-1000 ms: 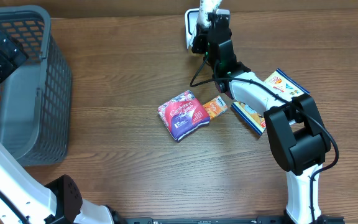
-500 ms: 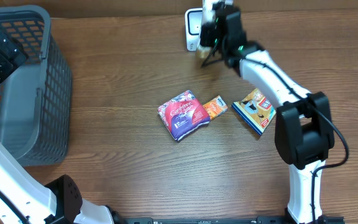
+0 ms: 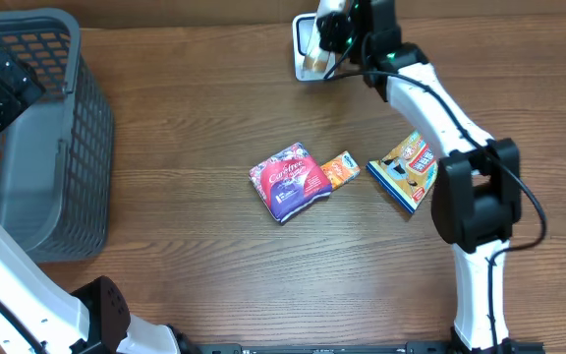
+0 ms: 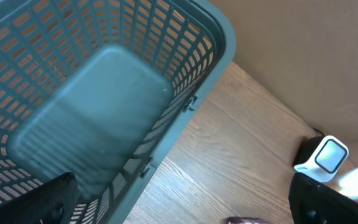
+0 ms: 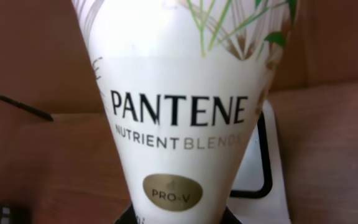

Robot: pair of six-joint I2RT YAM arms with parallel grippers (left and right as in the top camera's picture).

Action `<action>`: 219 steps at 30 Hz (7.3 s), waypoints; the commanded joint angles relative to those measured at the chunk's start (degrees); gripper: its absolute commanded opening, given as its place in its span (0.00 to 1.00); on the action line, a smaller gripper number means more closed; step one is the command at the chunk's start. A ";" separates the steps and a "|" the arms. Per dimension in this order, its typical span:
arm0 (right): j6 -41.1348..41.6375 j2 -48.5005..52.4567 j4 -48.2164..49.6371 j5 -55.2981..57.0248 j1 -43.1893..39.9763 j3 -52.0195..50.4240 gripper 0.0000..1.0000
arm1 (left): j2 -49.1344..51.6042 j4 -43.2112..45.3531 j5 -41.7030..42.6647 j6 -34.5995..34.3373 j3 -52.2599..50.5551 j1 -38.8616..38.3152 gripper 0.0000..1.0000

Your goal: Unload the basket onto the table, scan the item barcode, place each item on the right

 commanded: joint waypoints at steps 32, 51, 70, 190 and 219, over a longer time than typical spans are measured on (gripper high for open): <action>15.80 0.15 -3.96 -7.13 3.17 1.55 0.04 | 0.00 0.07 -0.35 -0.81 -0.15 0.24 1.00; 12.74 -4.35 -13.84 -7.34 -7.17 5.77 0.04 | 0.00 0.09 -0.35 -0.79 -0.15 0.24 1.00; 7.15 -12.85 -42.93 3.72 -52.28 0.04 0.04 | 0.00 0.09 -0.35 -0.81 -0.15 0.24 1.00; -1.36 -29.44 -41.16 -10.25 18.14 -15.91 1.00 | 0.00 0.09 -0.35 -0.79 -0.15 0.24 1.00; 2.75 -29.33 -43.39 -1.20 20.87 -15.91 1.00 | 0.00 0.09 -0.35 -0.79 -0.15 0.24 1.00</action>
